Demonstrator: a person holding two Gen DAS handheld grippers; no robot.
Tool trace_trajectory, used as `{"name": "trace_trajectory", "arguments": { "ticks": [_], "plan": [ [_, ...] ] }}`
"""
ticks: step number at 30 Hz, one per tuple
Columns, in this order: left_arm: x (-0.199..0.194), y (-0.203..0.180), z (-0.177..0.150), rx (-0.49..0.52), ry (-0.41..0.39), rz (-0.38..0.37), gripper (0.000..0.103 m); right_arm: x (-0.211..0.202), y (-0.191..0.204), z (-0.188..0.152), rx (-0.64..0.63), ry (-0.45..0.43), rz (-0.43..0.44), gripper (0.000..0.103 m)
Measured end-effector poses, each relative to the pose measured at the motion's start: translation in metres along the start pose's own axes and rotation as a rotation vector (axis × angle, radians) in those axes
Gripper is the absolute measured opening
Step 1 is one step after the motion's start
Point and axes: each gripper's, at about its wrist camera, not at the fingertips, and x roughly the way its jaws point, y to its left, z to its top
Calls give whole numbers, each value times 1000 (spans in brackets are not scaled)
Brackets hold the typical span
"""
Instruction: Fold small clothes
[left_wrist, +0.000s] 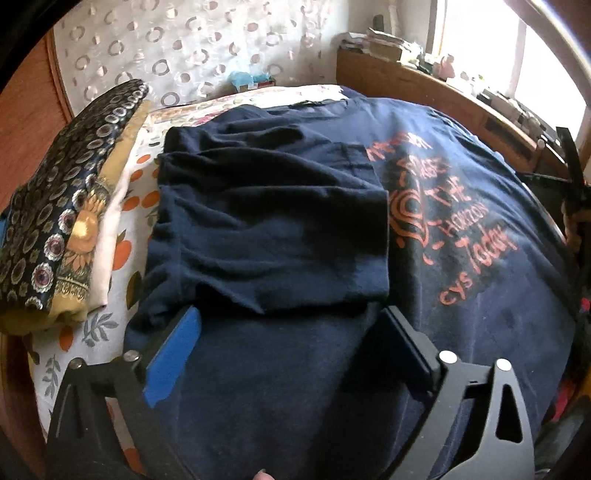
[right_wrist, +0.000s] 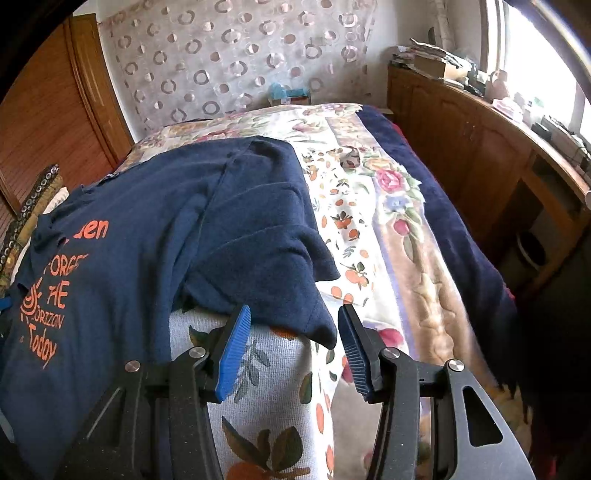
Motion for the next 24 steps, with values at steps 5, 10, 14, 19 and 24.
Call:
{"name": "trace_trajectory", "arguments": {
  "ticks": [5,10,14,19,24],
  "plan": [
    [0,0,0,2,1,2,101,10,-19,3,21,8,74,41],
    [1,-1,1,1,3,6,101,9,-16,2,-40,-6,40,25],
    [1,0,0,-2,3,7,102,10,-6,4,-126,-20,-61,8],
    [0,1,0,-4,5,15,102,-5,7,12,-166,-102,-79,5],
    [-17,0,2,-17,-66,74,102,-18,36,19,-218,-175,-11,5]
  ]
}}
